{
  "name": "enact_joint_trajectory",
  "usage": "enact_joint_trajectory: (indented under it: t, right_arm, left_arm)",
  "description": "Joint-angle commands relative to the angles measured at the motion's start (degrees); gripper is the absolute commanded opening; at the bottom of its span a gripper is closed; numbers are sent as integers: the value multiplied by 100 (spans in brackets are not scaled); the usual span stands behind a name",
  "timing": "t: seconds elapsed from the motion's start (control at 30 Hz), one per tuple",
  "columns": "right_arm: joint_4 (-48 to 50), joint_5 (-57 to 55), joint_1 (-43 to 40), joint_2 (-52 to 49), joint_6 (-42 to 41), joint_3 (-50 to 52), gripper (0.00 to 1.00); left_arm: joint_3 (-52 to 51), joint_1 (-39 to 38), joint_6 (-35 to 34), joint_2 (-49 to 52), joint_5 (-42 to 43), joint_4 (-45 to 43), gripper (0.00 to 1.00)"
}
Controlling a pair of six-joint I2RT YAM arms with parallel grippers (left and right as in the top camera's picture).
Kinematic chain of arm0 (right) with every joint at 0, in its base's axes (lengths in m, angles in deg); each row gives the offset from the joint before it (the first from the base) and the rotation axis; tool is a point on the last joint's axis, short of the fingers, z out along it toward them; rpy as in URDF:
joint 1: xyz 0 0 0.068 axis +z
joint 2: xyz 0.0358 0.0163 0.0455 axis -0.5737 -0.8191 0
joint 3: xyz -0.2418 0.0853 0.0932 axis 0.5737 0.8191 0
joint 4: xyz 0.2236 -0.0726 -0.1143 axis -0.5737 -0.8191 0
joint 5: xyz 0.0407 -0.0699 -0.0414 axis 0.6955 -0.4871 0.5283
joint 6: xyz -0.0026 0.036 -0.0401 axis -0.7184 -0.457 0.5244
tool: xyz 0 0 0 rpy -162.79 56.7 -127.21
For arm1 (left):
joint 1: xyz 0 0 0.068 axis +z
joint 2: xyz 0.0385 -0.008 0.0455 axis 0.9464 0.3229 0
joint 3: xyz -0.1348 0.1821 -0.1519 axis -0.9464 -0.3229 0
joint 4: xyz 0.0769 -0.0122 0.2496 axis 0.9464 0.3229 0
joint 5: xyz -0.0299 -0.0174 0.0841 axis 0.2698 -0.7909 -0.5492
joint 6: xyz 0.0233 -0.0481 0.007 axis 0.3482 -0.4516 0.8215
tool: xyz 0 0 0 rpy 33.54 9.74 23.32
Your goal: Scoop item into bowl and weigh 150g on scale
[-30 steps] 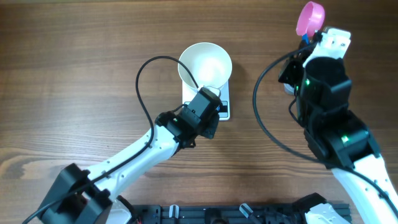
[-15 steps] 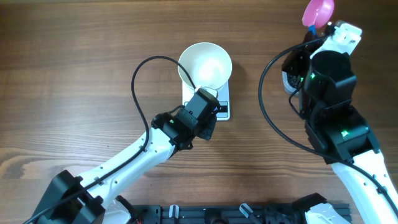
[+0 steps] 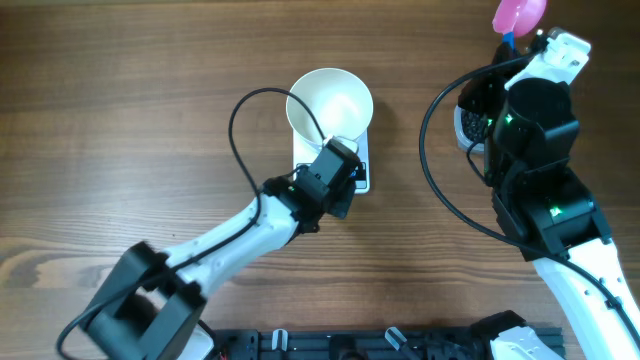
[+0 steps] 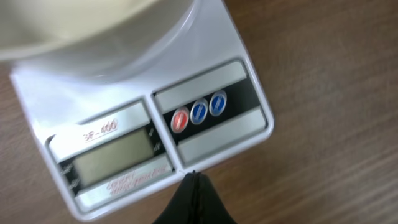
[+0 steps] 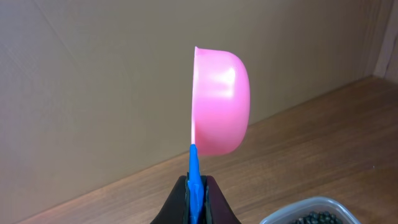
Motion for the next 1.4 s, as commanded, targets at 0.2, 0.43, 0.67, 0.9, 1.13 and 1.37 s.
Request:
enact_joint_trajectory:
  t: [0.2, 0.43, 0.67, 0.9, 1.13, 1.37]
  right_arm:
    - [-151, -101, -20, -57, -55, -111, 4]
    - [-278, -103, -20, -57, 101, -111, 4]
    - [-308, -103, -20, -57, 96, -111, 4]
    - [-310, -103, -20, -57, 98, -111, 4]
    - [-306, -103, -20, -57, 98, -111, 4]
    - [-306, -105, -20, -57, 96, -111, 4]
  left_arm:
    - [46, 22, 109, 774, -76, -1088, 4]
    - [46, 83, 107, 870, -79, -1130, 4]
    - [46, 116, 109, 870, -103, -1126, 4]
    - [46, 240, 109, 962, -103, -1123, 4]
    - [46, 295, 111, 1008, -98, -1126, 4]
    - [46, 291, 111, 1051, -94, -1123, 4]
